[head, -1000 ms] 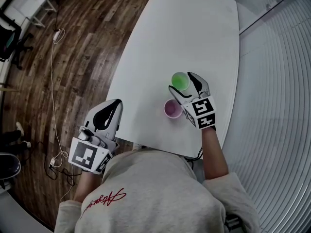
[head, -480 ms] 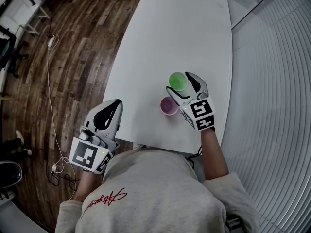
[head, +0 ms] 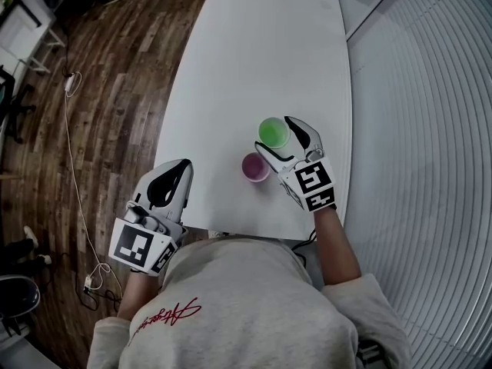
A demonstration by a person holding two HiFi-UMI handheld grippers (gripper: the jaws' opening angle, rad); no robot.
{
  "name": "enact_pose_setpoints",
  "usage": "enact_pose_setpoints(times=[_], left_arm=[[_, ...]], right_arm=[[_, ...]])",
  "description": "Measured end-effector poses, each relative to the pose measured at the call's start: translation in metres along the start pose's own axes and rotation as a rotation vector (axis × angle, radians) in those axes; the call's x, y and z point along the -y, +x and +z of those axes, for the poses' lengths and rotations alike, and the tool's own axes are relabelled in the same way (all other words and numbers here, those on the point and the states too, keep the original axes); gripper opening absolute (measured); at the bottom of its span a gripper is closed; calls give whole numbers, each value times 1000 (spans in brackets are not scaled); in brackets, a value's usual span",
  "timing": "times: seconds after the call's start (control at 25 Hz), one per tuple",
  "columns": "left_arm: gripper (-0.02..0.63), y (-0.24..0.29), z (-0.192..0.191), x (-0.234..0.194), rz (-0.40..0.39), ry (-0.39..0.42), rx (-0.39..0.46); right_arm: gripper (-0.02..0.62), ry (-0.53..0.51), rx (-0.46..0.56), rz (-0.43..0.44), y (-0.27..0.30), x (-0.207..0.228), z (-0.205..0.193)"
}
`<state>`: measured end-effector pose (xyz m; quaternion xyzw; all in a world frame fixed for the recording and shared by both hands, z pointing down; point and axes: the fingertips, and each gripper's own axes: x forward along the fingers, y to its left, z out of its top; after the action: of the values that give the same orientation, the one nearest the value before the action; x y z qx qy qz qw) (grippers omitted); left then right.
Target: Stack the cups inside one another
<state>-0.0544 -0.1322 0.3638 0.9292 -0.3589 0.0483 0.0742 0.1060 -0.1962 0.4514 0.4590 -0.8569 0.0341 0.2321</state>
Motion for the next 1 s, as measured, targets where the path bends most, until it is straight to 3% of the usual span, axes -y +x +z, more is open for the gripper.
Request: enact_pose_setpoints(times=[1.0], left_arm=[[-5, 2, -1, 22, -140, 16, 10]], right_arm=[[356, 16, 23, -44, -41, -35, 9]])
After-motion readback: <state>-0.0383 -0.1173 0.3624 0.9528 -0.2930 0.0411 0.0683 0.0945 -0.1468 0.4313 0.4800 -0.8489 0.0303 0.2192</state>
